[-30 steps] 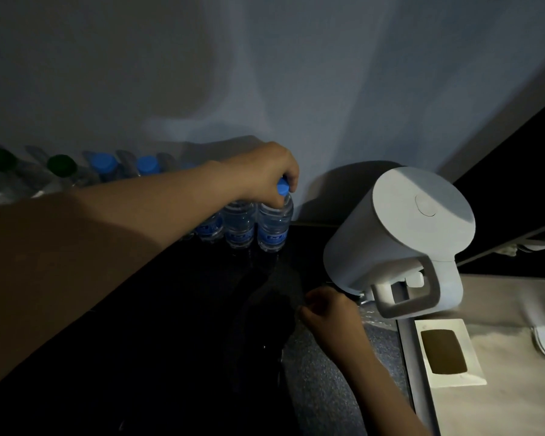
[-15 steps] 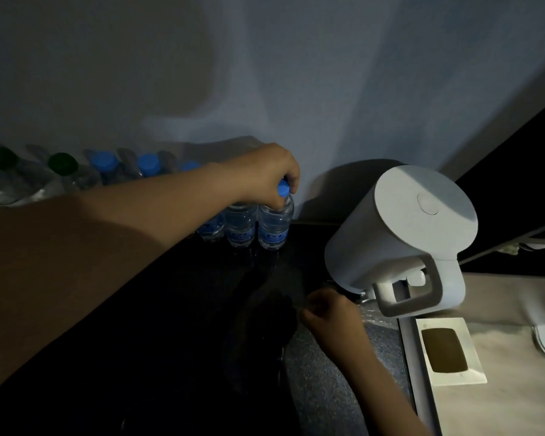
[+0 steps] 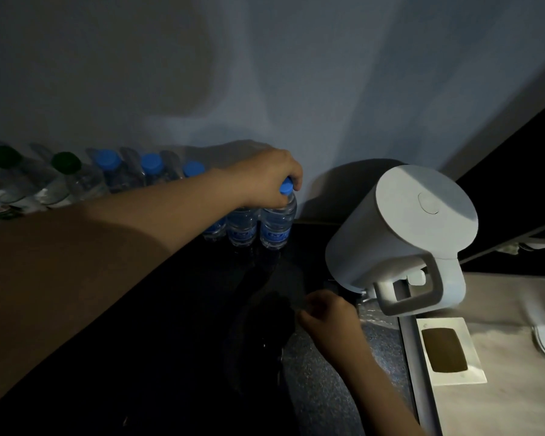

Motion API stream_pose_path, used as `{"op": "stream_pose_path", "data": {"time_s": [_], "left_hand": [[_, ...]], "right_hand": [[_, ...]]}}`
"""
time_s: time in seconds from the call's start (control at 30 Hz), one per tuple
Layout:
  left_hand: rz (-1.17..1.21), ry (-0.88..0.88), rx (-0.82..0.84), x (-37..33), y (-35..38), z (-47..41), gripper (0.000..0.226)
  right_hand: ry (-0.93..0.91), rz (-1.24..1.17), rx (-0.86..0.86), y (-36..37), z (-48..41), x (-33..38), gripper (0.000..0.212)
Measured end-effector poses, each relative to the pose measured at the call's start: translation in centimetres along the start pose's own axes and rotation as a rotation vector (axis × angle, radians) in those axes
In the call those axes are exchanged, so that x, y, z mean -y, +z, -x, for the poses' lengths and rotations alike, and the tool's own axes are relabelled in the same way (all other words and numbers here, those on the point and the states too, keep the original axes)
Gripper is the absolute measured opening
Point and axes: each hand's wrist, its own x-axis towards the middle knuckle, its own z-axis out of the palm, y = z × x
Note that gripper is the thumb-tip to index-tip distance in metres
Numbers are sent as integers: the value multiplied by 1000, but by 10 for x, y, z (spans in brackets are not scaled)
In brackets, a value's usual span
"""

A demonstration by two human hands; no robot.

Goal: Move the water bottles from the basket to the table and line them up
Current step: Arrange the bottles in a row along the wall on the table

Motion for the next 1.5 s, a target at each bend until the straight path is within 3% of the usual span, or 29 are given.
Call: {"op": "stream_pose_path", "data": {"time_s": [0.27, 0.47, 0.87, 1.07, 1.5], "left_hand": [[-14, -57, -19, -3, -2, 9, 47], [-79, -60, -106, -9, -16, 45, 41], [-25, -153, -141, -22, -5, 202, 34], [107, -280, -88, -24, 27, 289, 47], [292, -490, 33, -34, 95, 426, 44]], "right_hand": [[-3, 6, -3, -2, 5, 2, 25], [-48, 30, -39, -6, 15, 11, 21], [-195, 86, -35, -3, 87, 48, 23], [-281, 141, 7, 14, 143, 69, 19], [-355, 313, 158, 78, 232, 73, 28]]}}
